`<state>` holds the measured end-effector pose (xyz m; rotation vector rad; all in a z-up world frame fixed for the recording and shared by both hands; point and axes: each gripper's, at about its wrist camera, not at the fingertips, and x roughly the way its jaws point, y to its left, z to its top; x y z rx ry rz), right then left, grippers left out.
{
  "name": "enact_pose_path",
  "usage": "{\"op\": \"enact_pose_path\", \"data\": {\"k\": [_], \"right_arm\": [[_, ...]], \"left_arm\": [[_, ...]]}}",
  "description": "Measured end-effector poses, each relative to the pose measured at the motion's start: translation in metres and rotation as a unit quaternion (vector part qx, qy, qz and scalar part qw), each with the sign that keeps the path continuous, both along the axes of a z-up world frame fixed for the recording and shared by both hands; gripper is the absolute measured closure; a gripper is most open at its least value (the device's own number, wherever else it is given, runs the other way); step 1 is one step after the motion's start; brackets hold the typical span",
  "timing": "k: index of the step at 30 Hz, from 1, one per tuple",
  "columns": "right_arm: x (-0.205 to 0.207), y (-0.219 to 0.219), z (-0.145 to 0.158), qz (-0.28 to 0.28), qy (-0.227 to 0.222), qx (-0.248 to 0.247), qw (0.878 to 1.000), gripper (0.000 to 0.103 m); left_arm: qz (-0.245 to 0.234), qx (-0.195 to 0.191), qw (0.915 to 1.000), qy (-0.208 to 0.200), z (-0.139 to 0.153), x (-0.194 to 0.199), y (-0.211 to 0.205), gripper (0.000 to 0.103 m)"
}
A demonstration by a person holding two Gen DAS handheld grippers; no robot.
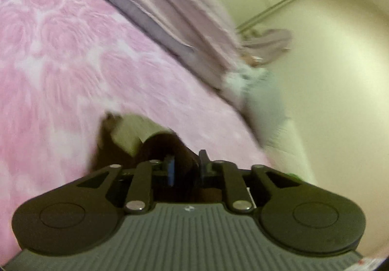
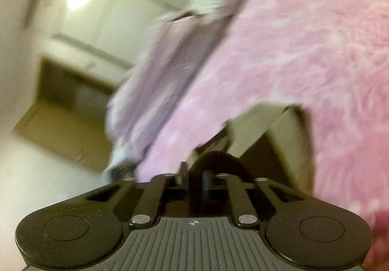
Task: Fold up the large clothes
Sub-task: 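Grasp the collar end with the left tool while the right tool grips beside it, fold toward hem, then grip the folded dark sweatshirt edge with both tools, fold it over, release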
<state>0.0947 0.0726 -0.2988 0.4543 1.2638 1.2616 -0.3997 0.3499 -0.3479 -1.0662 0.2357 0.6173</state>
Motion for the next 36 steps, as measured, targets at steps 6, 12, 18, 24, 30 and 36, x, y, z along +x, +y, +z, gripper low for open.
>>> {"op": "enact_pose_path", "data": {"k": [6, 12, 18, 24, 30, 36], "right_arm": [[0.012, 0.02, -0.022, 0.013, -0.106, -0.02, 0.994, 0.049], [-0.017, 0.045, -0.043, 0.069, -0.213, -0.028, 0.974, 0.049], [-0.031, 0.093, -0.063, 0.083, -0.299, -0.066, 0.948, 0.049], [-0.03, 0.114, -0.086, 0.092, -0.301, -0.09, 0.945, 0.082], [-0.024, 0.094, -0.061, 0.066, -0.306, -0.023, 0.95, 0.1], [-0.009, 0.108, -0.074, 0.036, -0.3, -0.063, 0.951, 0.1]], "left_arm": [[-0.04, 0.047, 0.9943, 0.086, -0.017, 0.023, 0.031, 0.085], [-0.107, 0.099, 0.9809, 0.128, -0.03, 0.054, 0.038, 0.079], [-0.18, 0.138, 0.9615, 0.155, -0.036, 0.101, 0.032, 0.069], [-0.208, 0.205, 0.925, 0.243, -0.051, 0.129, 0.022, 0.099], [-0.156, 0.207, 0.955, 0.144, -0.03, 0.092, 0.048, 0.099], [-0.145, 0.18, 0.9567, 0.177, -0.051, 0.11, 0.081, 0.099]]}}
